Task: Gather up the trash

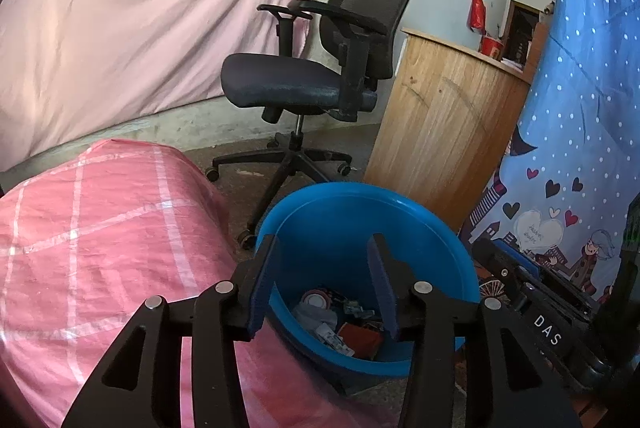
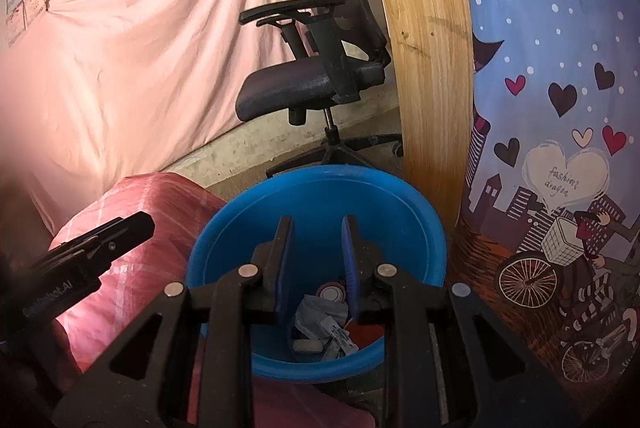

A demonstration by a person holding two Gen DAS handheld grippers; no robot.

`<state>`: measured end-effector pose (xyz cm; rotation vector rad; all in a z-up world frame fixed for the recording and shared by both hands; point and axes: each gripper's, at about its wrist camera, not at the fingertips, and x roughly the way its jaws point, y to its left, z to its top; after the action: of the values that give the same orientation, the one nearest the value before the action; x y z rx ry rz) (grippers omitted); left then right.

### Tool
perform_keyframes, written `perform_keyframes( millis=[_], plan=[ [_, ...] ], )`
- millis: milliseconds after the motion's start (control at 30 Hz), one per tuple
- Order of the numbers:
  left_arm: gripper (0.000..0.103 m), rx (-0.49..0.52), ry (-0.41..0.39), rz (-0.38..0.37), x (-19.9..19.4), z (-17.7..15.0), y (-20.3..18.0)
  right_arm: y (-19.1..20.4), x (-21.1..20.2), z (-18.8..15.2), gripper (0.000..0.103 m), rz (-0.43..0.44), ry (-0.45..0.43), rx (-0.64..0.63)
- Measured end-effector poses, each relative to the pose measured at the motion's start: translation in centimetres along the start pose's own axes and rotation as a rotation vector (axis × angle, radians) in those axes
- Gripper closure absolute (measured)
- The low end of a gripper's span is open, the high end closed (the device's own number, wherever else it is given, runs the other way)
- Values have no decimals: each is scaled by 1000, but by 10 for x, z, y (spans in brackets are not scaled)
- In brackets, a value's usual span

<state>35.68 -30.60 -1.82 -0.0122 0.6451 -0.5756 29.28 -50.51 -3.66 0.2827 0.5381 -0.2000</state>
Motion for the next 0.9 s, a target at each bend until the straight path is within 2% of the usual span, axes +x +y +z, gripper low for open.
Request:
perform_keyframes(
  millis=[100, 167, 333, 400, 467, 600, 667, 733, 900],
  plan=[
    [60, -13, -22, 22, -13, -1, 7, 4, -8, 1, 63, 11, -30, -11],
    [52, -28, -40, 40, -23, -2, 11, 8, -15, 1, 59, 19, -56, -19],
    [47, -58, -90, 76, -56, -8, 24, 25, -33, 4, 46, 28, -111, -48],
    [42, -71, -106, 92, -71, -11, 30, 33, -40, 3, 42, 39, -127, -51],
    [28, -78, -129, 114, -85, -13, 34, 40, -47, 1, 37, 37, -141, -59],
    [23, -88, -171, 146, -113, -21, 42, 53, -67, -9, 23, 36, -177, -89],
    [6, -92, -186, 164, -129, -28, 47, 58, -76, -15, 16, 46, -187, -90],
    [4, -98, -222, 173, -145, -38, 51, 66, -88, -22, 8, 61, -203, -98],
    [2, -143, -259, 177, -180, -57, 64, 85, -118, -41, 0, 73, -235, -141]
  ],
)
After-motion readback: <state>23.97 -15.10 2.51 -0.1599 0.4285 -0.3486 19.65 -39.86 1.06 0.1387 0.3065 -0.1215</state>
